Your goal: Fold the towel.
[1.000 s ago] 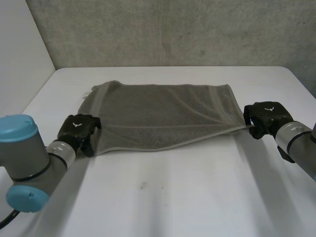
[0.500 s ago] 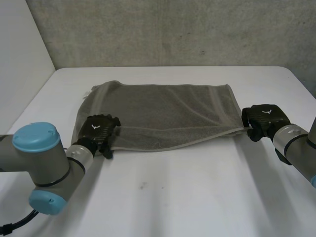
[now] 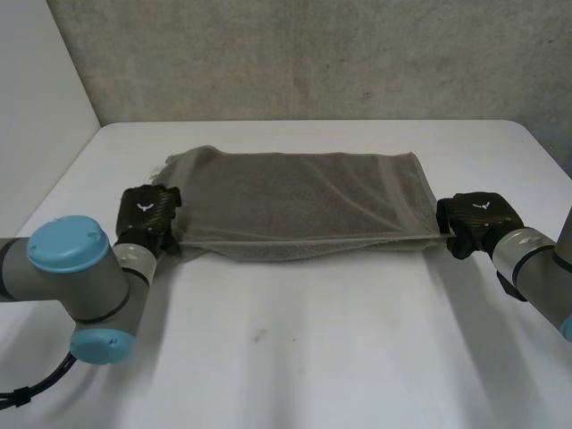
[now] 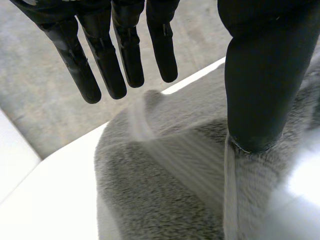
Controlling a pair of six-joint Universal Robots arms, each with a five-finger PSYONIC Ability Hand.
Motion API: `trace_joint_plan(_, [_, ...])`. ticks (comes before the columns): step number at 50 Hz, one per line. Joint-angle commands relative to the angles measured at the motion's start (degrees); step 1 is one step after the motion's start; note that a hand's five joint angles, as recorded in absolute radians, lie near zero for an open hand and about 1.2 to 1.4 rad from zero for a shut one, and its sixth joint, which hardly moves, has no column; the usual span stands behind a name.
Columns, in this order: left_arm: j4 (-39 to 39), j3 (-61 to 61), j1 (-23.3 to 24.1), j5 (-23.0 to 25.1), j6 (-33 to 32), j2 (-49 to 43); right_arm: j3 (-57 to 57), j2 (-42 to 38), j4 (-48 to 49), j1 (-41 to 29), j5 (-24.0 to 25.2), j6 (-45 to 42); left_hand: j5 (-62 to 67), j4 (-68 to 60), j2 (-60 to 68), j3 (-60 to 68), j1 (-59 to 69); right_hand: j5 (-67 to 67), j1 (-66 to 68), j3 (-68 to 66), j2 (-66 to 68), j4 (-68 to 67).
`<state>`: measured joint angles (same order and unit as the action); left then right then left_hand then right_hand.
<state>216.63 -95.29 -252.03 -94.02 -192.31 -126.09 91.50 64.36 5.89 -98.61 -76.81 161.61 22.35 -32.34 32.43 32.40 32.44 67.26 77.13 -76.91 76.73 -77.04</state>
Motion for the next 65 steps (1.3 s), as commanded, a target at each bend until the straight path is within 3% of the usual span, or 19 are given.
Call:
trace_joint_plan(1, [-0.59,-0.94,-1.19,-0.72,-0.08,1.98,0.08,-0.02,0.0,0.0,0.0,-0.69,4.94,-4.96,4.87,4.9,4.86,2.74,2.87,-3.09,3.27,-2.96])
trace_joint_plan(11, [-3.76,-4.11,-2.07,-0.28,-0.08,4.71,0.26,-0.02,0.0,0.0,-0.09,-1.04,5.11,-5.13,5.04,5.07,5.03,2.74,2.87,-3.09,3.27,-2.96])
trace_joint_plan(19, [-13.76,-5.26,-1.98,-0.11,0.0,5.77,0.35,-0.02,0.0,0.0,0.0,-1.04,5.11,-5.13,5.04,5.07,5.03,2.74,2.87,-3.09,3.27,-2.96])
trace_joint_plan(24, [-16.14,-4.9,-1.98,-0.11,0.09,5.86,0.44,-0.02,0.0,0.0,0.0,-1.04,4.94,-4.96,4.87,4.9,4.86,2.74,2.87,-3.09,3.27,-2.96])
trace_joint_plan(48, [-15.71,-3.58,-1.98,2.27,0.27,4.45,0.44,-0.72,0.0,0.0,0.0,-1.21,7.3,-7.31,7.22,7.25,7.21,2.74,2.87,-3.09,3.27,-2.96])
trace_joint_plan(65, [-15.8,2.21,-1.72,2.62,0.53,-0.12,0.44,-1.51,0.27,-0.09,-0.09,-3.06,20.4,-20.41,20.32,20.35,20.31,2.74,2.87,-3.09,3.27,-2.96])
